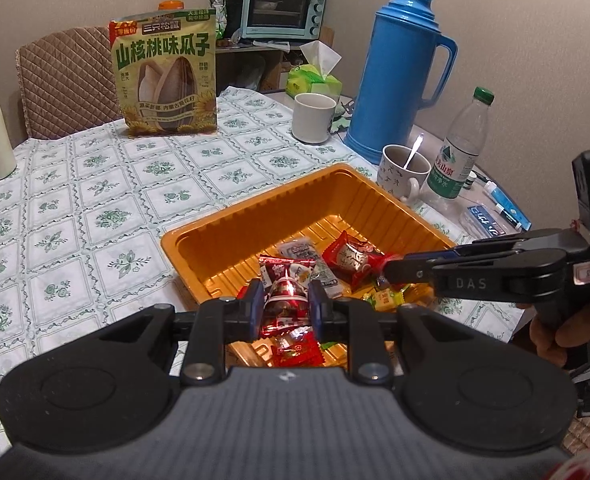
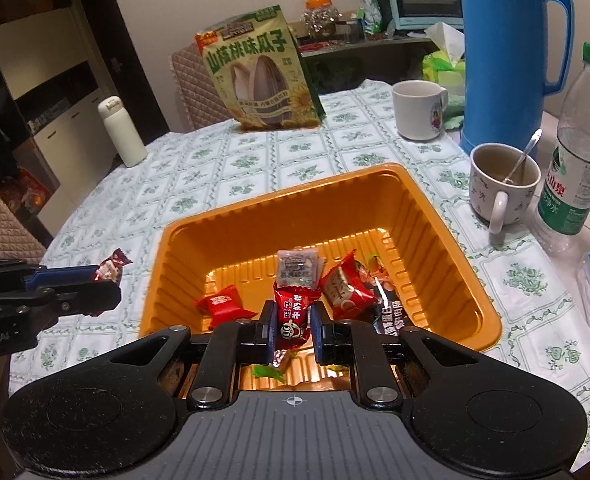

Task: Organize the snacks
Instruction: 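Carry both candies over the orange tray, then open both tools to drop the candies into the tray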

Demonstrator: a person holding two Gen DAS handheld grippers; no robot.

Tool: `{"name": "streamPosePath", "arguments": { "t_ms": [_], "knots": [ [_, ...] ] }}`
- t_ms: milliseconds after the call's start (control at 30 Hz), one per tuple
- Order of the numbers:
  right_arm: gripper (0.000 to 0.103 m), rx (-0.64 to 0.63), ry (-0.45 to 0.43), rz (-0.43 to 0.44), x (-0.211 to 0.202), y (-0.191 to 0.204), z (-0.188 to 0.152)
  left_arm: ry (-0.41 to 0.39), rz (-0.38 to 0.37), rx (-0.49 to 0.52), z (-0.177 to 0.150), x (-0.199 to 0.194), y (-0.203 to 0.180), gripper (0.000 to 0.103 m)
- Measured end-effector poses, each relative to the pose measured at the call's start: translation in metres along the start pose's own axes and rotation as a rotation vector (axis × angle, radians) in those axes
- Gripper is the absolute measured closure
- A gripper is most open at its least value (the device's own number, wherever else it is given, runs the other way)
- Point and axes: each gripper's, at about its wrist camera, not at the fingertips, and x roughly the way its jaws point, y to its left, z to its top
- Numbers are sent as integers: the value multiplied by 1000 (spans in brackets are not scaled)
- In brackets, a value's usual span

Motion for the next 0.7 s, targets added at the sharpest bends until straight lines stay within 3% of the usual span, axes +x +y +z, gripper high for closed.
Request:
{"name": "streamPosePath", "arguments": {
  "t_ms": [100, 167, 700],
  "knots": [
    [63, 12, -8, -2, 1, -4, 1, 3, 1, -2, 2, 4, -1, 82],
    [60, 10, -16, -6, 1, -6, 2, 6, 2, -4, 3, 7, -1, 81],
    [59, 81, -7, -62, 11, -27, 19, 31, 25, 21, 25, 54, -1, 81]
  ]
}}
